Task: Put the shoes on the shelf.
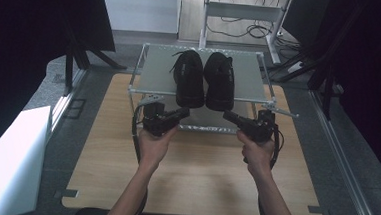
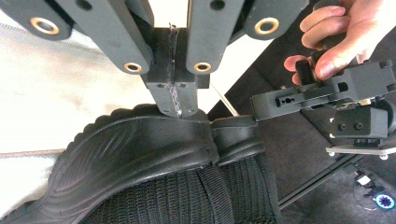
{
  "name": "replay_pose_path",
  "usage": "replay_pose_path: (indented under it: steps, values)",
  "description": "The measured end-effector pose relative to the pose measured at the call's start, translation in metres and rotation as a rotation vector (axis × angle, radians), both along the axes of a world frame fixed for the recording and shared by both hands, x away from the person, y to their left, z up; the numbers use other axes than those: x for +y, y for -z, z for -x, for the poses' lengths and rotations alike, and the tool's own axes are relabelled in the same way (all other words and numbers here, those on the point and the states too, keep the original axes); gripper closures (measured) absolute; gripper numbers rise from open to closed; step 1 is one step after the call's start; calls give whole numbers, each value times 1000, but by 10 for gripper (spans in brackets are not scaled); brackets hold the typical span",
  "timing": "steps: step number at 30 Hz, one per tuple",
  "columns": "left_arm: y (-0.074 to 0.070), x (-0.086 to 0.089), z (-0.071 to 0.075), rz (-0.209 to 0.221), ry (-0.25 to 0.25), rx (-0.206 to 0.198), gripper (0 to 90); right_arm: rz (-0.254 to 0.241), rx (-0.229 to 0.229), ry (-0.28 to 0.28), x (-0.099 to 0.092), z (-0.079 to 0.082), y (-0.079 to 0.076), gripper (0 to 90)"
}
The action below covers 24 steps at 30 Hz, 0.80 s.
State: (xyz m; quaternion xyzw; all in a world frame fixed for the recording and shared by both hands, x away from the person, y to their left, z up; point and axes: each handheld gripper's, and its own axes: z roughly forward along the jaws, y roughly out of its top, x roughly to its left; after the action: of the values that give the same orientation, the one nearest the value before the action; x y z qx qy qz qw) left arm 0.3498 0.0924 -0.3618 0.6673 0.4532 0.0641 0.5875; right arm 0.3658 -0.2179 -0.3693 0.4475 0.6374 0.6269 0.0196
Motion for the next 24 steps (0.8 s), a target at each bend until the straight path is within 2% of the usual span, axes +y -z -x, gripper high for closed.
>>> replay_pose_path:
  steps: [7,16,24]
  values:
    - [-1,-1,-3,-10,3,-8,893,5,0,7,3,-3,-3,900]
    - [-1,-2,-15,-19,-17,9,893,22,7,40,7,-12,-2,900]
    - [0,-3,-26,-21,-25,24,893,14,13,59,10,-22,0,900]
